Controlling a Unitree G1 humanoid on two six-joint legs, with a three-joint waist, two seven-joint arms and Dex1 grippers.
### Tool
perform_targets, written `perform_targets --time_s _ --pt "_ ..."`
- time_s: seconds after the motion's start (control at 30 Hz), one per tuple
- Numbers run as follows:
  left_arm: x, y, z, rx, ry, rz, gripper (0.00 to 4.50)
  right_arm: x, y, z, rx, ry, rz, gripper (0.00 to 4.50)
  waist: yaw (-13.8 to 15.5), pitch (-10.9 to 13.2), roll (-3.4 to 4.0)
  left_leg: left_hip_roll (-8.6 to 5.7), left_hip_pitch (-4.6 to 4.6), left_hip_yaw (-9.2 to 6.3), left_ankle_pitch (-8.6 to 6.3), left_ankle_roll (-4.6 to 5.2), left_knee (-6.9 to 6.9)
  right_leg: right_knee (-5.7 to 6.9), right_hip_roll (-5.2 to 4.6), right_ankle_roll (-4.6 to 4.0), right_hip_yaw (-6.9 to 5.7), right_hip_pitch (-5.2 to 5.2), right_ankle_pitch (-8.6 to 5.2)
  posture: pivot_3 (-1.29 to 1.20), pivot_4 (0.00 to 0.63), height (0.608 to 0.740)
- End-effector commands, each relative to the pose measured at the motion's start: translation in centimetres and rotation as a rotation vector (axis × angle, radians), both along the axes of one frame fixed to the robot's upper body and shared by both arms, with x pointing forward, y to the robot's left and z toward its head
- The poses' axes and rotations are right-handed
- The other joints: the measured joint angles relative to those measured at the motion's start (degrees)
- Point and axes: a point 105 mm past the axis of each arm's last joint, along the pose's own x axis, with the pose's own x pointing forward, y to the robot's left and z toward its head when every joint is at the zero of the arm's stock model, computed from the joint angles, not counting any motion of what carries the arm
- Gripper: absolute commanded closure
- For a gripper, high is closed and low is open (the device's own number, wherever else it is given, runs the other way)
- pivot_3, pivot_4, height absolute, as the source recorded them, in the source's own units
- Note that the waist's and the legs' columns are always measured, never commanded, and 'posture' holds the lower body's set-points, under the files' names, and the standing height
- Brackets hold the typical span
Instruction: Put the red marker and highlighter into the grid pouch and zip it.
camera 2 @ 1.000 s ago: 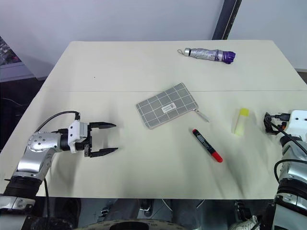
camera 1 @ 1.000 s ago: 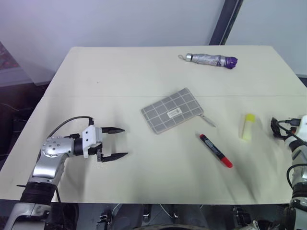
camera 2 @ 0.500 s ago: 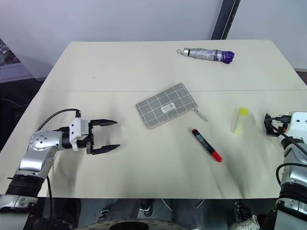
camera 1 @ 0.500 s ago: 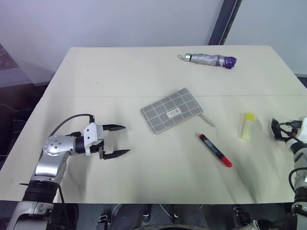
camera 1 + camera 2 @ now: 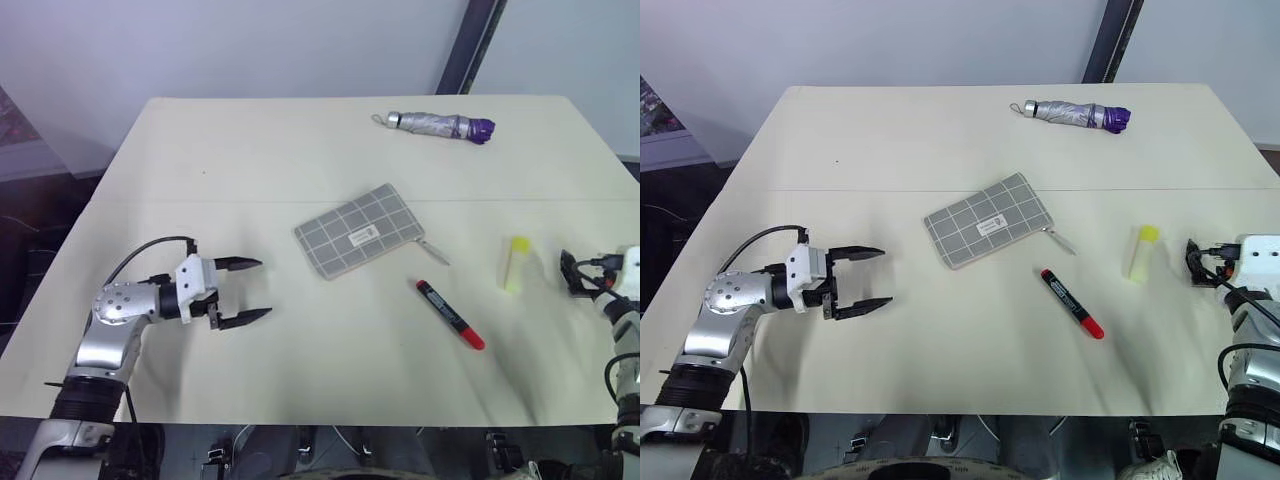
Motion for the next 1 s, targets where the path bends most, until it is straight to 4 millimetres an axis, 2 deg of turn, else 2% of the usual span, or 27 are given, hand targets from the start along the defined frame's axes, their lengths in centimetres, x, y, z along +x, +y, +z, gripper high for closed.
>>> perform_targets --time_s 0.03,0.1,0.17,0.27,0.33,0.4,0.47,0.53,0.67,0.8,1.0 --pt "1.4 0.1 1.7 -0.025 -0.130 0.070 0.00 1.5 5.6 4.1 -0.066 -0.110 0.272 0.04 -0.04 0.00 0.00 0.00 0.00 0.00 0.00 0.00 0.01 0.00 0.00 0.00 0.00 0.00 0.00 0.00 0.150 0.740" --pt "2.2 0.0 1.7 -0.012 -0.192 0.114 0.00 2.4 9.5 5.1 -0.083 -0.122 0.410 0.04 -0.25 0.00 0.01 0.01 0.01 0.00 0.00 0.00 0.03 0.04 0.00 0.02 0.02 0.00 0.01 0.00 0.150 0.740" --pt "2.9 -0.6 1.6 0.057 -0.327 0.113 0.00 4.1 14.3 5.3 -0.125 -0.121 0.543 0.04 -0.42 0.01 -0.06 0.03 0.08 0.01 0.01 -0.02 0.08 0.11 0.01 0.03 0.03 0.02 0.02 0.00 0.150 0.740" --pt "3.6 -1.1 1.5 0.103 -0.439 0.113 0.00 5.4 17.8 5.8 -0.111 -0.146 0.612 0.04 -0.02 0.00 -0.10 0.03 0.22 0.01 0.05 -0.08 0.08 0.11 0.01 0.03 0.02 0.06 0.07 0.00 0.150 0.740" --pt "4.0 -1.9 1.2 0.128 -0.510 0.102 0.00 6.5 20.6 5.1 -0.113 -0.136 0.652 0.04 0.34 0.00 -0.11 0.05 0.24 0.01 0.05 -0.09 0.07 0.11 0.01 0.02 -0.01 0.03 0.07 0.00 0.150 0.740" --pt "4.2 -2.5 0.6 0.164 -0.562 0.077 0.00 7.6 22.4 4.1 -0.141 -0.106 0.662 0.56 0.62 -0.01 -0.13 0.03 0.23 0.01 0.05 -0.08 0.06 0.09 0.01 0.07 -0.01 0.02 0.11 0.00 0.150 0.740" --pt "4.5 -3.2 -0.2 0.167 -0.562 0.059 0.00 9.0 22.7 3.8 -0.131 -0.098 0.609 1.34 1.00 -0.01 -0.13 -0.02 0.22 0.04 0.03 -0.06 0.05 0.02 0.00 -0.04 -0.01 0.01 0.36 0.00 0.150 0.740" --pt "4.7 -4.0 -0.9 0.171 -0.575 0.033 0.00 10.4 22.4 3.2 -0.165 -0.067 0.546 2.43 1.45 -0.01 -0.13 -0.07 0.22 0.11 0.03 -0.06 0.05 -0.01 -0.01 -0.07 0.05 0.01 0.40 0.00 0.150 0.740" --pt "5.0 -5.4 -1.4 0.173 -0.592 -0.004 0.00 11.8 21.9 1.7 -0.225 0.003 0.503 4.46 1.66 -0.02 -0.15 -0.12 0.21 0.16 0.09 -0.15 0.06 -0.03 -0.04 -0.07 0.07 0.01 0.42 0.00 0.150 0.740" --pt "5.1 -7.2 -1.9 0.191 -0.632 -0.056 0.00 11.7 22.7 -0.1 -0.244 0.072 0.558 4.46 1.49 -0.02 -0.16 -0.12 0.21 0.16 0.08 -0.14 0.05 -0.03 -0.04 -0.05 0.07 0.01 0.43 0.00 0.150 0.740" --pt "5.7 -10.2 -2.1 0.203 -0.683 -0.100 0.00 11.3 22.8 -0.4 -0.230 0.077 0.564 4.46 1.55 -0.05 -0.18 -0.11 0.22 0.17 -0.03 0.06 0.10 -0.01 -0.02 0.17 0.08 0.04 0.55 0.00 0.150 0.740"
